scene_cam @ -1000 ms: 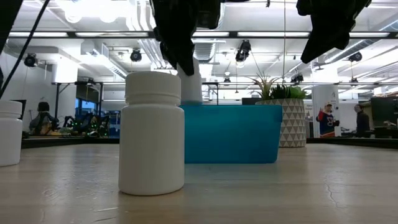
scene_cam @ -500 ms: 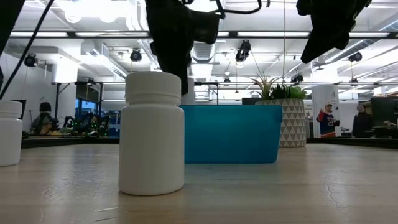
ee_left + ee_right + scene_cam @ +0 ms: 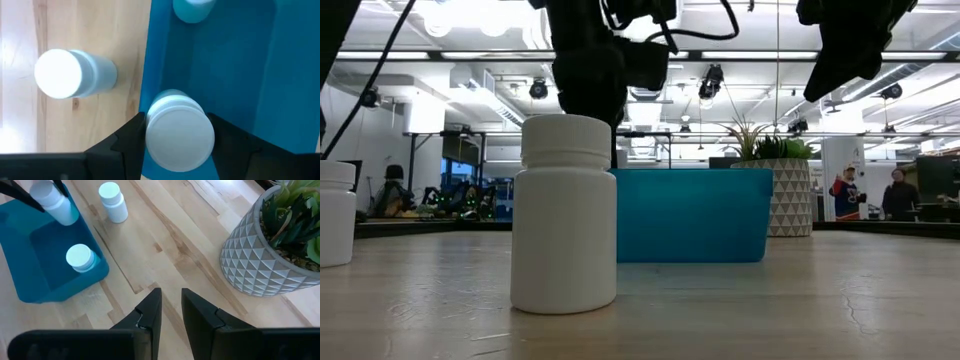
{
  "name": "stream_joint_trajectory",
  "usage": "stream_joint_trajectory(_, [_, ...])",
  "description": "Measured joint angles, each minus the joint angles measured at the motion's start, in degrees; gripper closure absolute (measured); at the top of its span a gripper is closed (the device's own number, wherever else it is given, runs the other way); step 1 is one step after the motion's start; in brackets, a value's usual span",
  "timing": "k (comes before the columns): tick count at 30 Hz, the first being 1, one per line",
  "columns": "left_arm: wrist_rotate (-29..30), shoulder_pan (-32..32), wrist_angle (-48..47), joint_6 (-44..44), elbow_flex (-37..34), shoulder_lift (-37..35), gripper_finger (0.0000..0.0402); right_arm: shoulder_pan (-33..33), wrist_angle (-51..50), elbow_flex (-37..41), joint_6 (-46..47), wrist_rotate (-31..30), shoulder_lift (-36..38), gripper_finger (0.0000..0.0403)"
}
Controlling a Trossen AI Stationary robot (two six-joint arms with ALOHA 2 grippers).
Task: Pick and place pill bottles into a basket
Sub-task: Put the white pill bottle into the blue bin
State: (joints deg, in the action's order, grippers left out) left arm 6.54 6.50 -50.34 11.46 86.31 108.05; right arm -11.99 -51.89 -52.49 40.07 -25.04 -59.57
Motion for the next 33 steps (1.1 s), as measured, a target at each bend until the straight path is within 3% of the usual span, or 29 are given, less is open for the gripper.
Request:
stream_joint_trajectory(26, [-0.26, 1.09, 1.86, 0.03, -3.11, -0.20, 0.0232, 0.00, -0.01, 0.00, 0.42, 0.00, 0.00, 0.0335])
stream_joint_trajectory(33, [-0.41, 1.09, 1.88, -0.22, -4.24, -0.20, 0.0203, 0.01, -0.01, 0.00, 1.52, 0.00, 0.00, 0.0335])
